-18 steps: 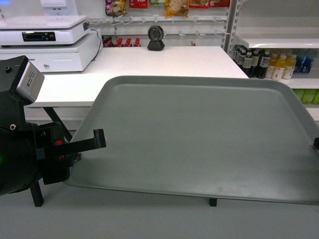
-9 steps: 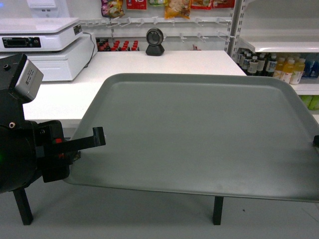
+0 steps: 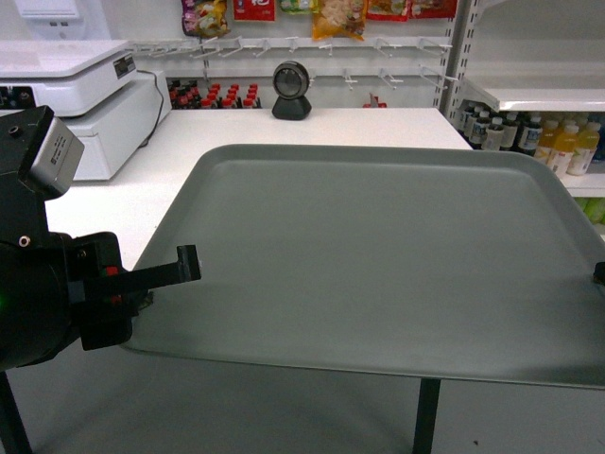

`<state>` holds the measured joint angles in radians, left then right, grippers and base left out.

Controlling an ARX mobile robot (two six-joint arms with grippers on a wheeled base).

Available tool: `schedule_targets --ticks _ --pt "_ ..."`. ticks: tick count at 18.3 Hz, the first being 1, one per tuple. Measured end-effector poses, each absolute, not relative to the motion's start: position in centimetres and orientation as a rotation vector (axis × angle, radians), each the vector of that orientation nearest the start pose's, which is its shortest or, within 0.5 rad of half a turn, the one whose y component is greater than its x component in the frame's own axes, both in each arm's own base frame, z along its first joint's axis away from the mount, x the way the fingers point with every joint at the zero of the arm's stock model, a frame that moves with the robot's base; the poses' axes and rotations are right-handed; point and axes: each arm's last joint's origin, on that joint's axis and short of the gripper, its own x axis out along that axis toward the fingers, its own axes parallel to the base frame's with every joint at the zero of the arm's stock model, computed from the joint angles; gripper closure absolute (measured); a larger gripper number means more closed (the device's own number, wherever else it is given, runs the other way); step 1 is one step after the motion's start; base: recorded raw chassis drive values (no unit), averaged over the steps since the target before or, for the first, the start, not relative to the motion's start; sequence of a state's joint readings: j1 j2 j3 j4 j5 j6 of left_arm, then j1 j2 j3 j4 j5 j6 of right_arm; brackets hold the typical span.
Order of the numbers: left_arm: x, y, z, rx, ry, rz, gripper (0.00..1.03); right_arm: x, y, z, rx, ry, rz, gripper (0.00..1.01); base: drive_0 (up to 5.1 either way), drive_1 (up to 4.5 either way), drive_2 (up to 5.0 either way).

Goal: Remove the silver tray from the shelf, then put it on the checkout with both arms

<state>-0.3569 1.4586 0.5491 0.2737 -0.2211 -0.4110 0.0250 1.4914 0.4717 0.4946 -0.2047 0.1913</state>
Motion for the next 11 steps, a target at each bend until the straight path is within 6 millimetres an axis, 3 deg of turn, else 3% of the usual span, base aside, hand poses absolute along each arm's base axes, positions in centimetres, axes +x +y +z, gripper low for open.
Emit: schedule_targets --ticks 11 --pt "25.12 -8.69 15.26 -0.218 0.621 -0.005 1.01 26.16 1.24 14.18 0.233 0.538 0.174 0.98 0.0 3.89 -3.9"
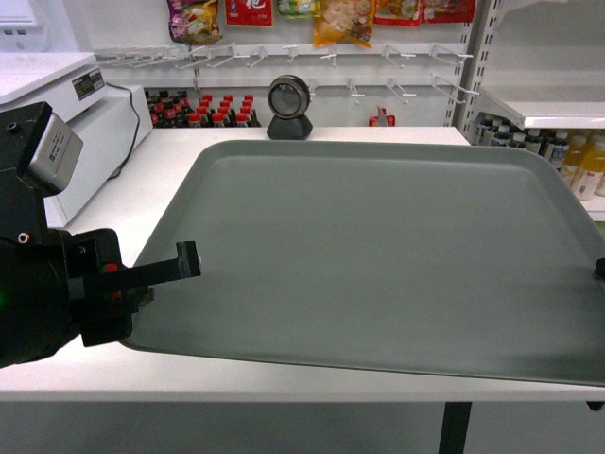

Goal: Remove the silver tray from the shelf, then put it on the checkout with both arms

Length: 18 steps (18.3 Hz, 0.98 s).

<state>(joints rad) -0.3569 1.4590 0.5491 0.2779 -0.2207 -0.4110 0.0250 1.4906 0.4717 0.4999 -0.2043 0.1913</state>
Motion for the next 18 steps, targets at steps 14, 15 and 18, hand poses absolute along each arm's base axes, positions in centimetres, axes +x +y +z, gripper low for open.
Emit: schedule_targets --ticks 14,15,18 --pt "26.7 -8.3 14.7 -0.223 0.672 0.062 1.01 28.7 1.3 13.6 0.232 0.569 0.330 0.98 -0.1 2.21 -2.3" --pt "28.6 -7.3 14.3 -0.271 0.664 0.051 1.01 31.5 1.7 13.2 0.234 0.561 0.381 0.98 0.0 0.00 0.0" --pt "32.5 -5.5 13.0 -0.259 0.695 0.052 1.01 37.0 3.6 10.7 0.212 0.633 0.412 0.98 0.0 0.00 0.0"
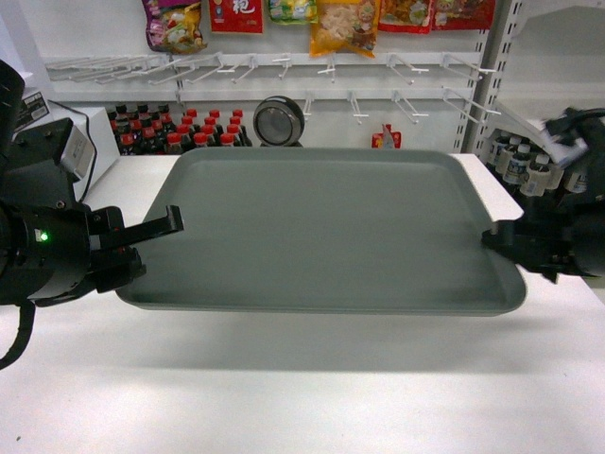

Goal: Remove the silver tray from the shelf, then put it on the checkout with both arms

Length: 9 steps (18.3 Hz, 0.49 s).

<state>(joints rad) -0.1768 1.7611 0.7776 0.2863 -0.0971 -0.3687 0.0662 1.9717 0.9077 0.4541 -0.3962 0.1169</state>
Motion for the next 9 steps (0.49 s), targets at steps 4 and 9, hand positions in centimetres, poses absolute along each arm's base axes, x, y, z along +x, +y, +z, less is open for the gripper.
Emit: schedule_targets --ticks 4,9 --pt "35.5 -5.0 10.4 -0.231 0.789 0.100 1.01 41.6 5.9 8.0 0.147 0.736 0.387 0.98 0.0 0.00 0.0" --pt "36.3 -6.9 6.8 -0.166 0.911 0.090 1.00 42.0 7.1 6.1 0.011 0.783 0.263 0.98 0.0 0.00 0.0"
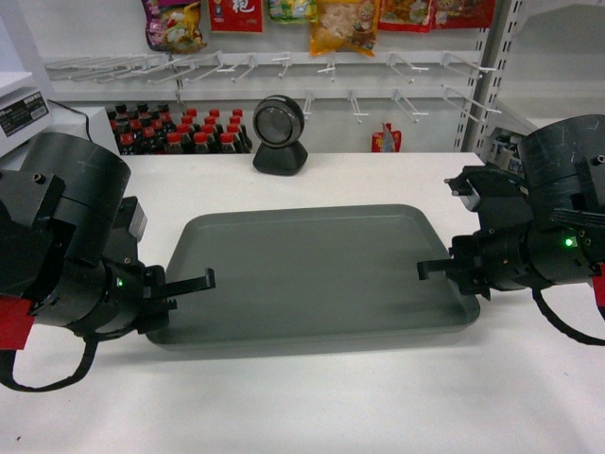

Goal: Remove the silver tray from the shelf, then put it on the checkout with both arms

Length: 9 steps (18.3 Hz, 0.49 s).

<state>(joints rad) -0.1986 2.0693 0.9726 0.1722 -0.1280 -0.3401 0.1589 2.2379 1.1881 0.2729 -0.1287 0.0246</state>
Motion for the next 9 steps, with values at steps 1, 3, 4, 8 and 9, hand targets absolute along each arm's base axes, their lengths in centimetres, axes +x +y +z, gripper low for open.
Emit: schedule_targets --ticks 1,3,4,8,9 --pt "36.5 -7.1 6.9 -0.137 0.904 0.083 0.92 41.7 7.0 5.9 0.014 0.788 0.266 0.95 0.0 0.00 0.0" --pt "36.7 -7.3 7.1 -0.110 0.880 0.069 0.74 41.2 7.0 5.9 0.014 0.772 0.276 0.78 0.0 0.00 0.0" --pt "36.6 -7.4 7.2 -0.109 0.859 0.064 0.67 41.1 6.9 6.3 0.026 0.750 0.284 0.71 0.0 0.00 0.0" --pt "34.3 -7.7 10.6 -0.186 0.622 0.018 0.38 40.3 5.4 10.1 0.090 0.453 0.237 0.49 0.0 0.00 0.0" --pt "33.5 -7.8 12.5 -0.209 0.463 0.038 0.33 39.9 5.0 10.9 0.053 0.267 0.130 0.57 0.0 0.00 0.0"
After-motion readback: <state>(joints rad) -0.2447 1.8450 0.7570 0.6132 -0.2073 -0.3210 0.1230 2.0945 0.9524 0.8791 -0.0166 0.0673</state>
